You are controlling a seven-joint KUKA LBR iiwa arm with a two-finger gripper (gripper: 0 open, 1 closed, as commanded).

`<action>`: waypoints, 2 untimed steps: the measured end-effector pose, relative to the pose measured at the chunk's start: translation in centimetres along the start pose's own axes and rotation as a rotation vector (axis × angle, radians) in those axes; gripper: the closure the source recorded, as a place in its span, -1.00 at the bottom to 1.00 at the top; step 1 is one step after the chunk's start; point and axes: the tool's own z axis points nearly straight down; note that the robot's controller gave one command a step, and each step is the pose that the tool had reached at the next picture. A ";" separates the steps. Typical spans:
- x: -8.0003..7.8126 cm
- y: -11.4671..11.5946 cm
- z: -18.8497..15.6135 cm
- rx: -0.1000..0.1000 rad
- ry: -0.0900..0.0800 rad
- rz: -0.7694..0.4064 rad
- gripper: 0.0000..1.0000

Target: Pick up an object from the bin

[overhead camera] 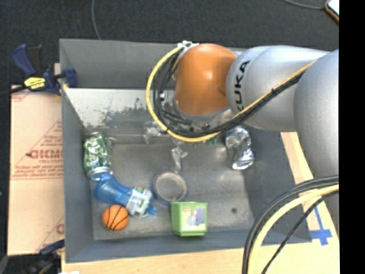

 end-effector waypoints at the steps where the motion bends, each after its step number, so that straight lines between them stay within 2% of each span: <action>1: 0.7 -0.1 5.7 0.002 -0.003 -0.225 -1.00; 2: 5.1 2.7 5.3 0.000 -0.006 -0.276 -1.00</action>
Offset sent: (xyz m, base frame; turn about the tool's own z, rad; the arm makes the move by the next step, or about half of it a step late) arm -0.0620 -0.0044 -0.0555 -0.2866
